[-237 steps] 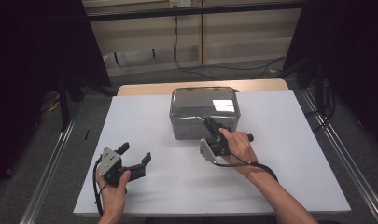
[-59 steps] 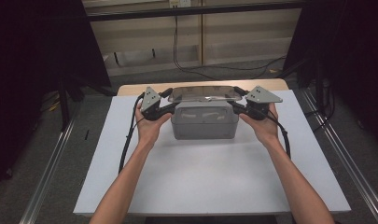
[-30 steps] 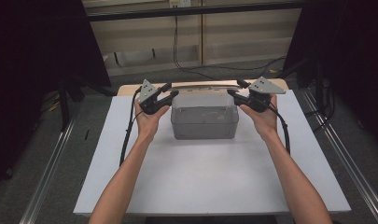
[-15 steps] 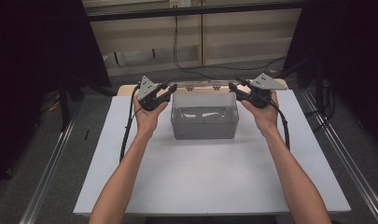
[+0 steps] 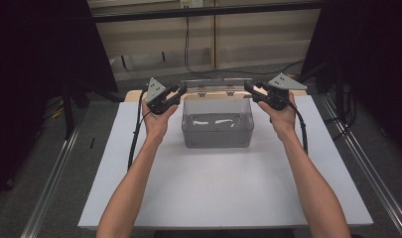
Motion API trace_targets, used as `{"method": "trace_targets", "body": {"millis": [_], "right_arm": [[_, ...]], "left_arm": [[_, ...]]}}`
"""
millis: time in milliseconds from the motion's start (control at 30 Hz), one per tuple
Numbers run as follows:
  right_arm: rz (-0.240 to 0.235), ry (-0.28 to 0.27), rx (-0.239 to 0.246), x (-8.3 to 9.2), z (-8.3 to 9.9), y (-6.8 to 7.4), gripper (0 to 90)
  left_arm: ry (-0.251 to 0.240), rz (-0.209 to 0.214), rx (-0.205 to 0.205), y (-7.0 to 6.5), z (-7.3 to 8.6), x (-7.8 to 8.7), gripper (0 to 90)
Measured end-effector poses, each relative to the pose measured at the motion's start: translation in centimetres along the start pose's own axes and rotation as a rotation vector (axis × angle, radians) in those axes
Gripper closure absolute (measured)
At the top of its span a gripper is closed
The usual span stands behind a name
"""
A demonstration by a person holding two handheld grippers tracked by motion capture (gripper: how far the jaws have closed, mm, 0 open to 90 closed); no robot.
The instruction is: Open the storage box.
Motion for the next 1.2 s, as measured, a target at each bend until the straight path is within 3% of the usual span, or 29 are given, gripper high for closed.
{"method": "trace_targets", "body": {"millis": [333, 600, 800, 1200], "right_arm": [[-0.003, -0.002, -0.014, -1.0, -0.3, -0.9, 64.9], [-0.02, 0.0, -0.021, -1.8, -0.1, -1.2, 64.0], [-0.02, -0.006, -0.043, -2.3, 0.2, -1.5, 64.0], [-0.008, 0.026, -0.048, -3.5, 1.3, -2.4, 66.1]], "left_arm": [[-0.004, -0.009, 0.007, 0.6, -0.1, -0.9, 73.8], [0.017, -0.006, -0.01, 0.9, 0.1, -1.7, 71.9], [0.019, 0.003, 0.0, 1.2, 0.2, -2.4, 71.0], [0.015, -0.004, 0.003, 1.9, 0.4, -3.3, 71.6]]}}
Point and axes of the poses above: each handheld gripper's, and its own axes: x roughly backward along the jaws, z roughly out of its underside, y roughly to its left, the point moved 9 cm from there along -x, roughly forward along the jaws, and after that the axes turned 2 degrees about -z, right-handed, at the moved point
